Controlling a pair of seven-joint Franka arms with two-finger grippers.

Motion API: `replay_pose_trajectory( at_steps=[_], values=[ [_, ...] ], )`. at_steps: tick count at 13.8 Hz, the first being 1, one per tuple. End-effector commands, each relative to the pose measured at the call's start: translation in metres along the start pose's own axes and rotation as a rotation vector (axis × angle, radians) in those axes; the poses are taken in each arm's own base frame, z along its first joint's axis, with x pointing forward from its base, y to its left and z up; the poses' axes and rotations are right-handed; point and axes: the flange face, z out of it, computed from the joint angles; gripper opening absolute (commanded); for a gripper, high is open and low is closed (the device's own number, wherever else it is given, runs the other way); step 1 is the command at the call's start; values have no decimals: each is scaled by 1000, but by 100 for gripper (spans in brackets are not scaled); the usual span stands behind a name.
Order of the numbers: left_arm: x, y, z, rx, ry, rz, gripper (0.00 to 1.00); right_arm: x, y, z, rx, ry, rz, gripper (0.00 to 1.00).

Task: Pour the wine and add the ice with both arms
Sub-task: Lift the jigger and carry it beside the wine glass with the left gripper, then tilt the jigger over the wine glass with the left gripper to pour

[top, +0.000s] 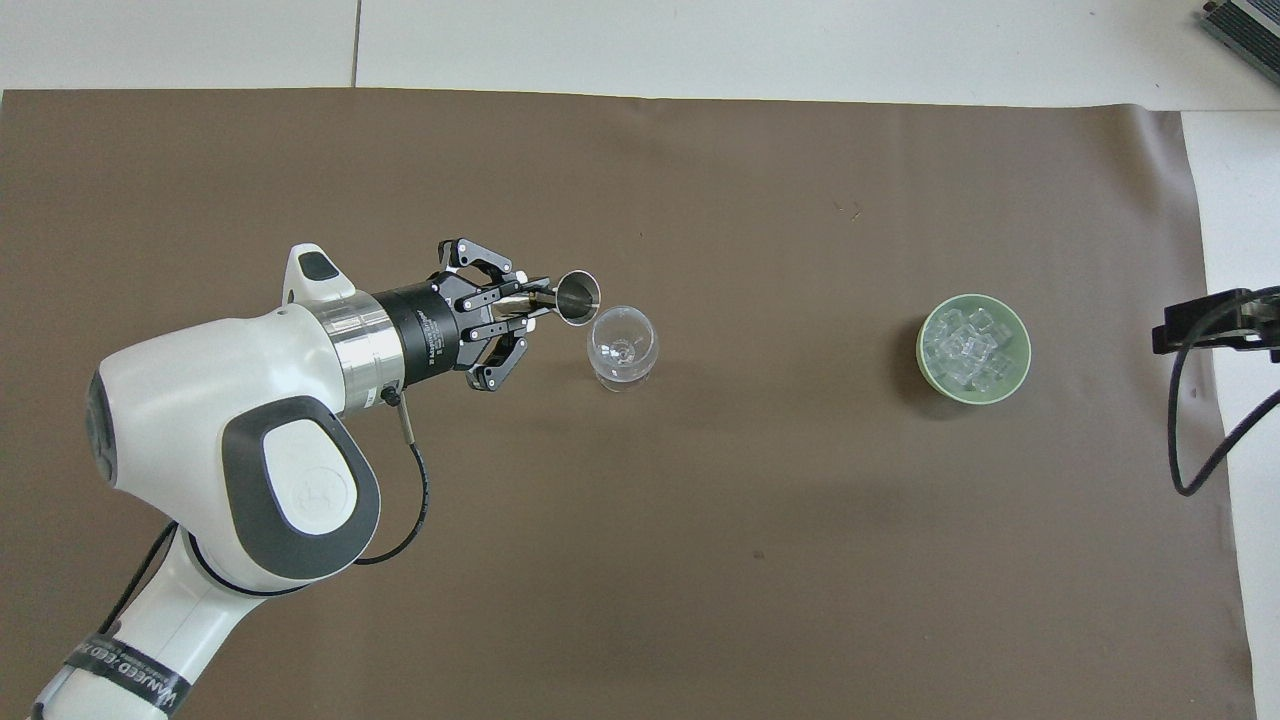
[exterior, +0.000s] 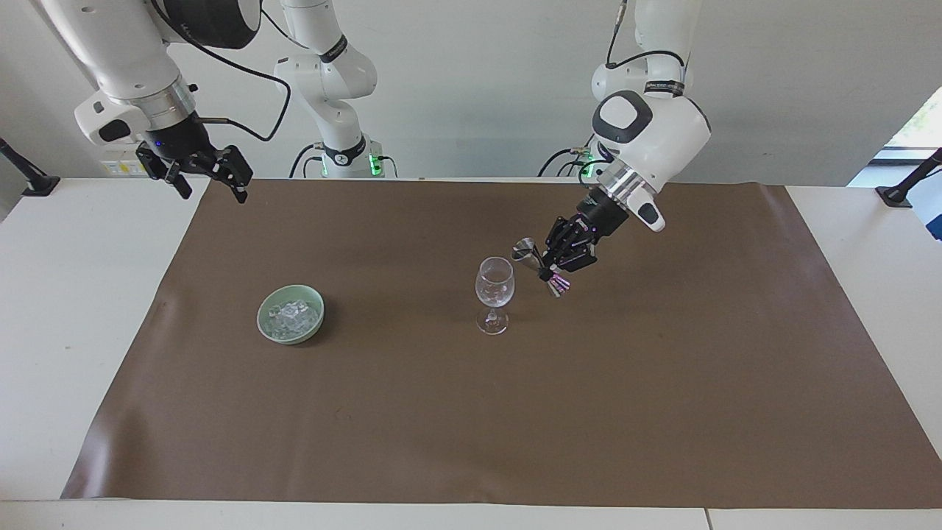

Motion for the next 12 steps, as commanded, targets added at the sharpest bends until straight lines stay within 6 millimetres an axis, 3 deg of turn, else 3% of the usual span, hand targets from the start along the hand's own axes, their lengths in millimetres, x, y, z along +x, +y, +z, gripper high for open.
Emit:
replay_pose_trajectory(
  at_steps=[1, 12],
  values=[
    [-8, -5, -1, -30, 44, 44, 0, -4, 1, 0, 8, 6, 10, 100],
    [-31, -3, 5, -85, 155, 300, 0, -4, 1, 0, 8, 6, 10, 100]
  ],
)
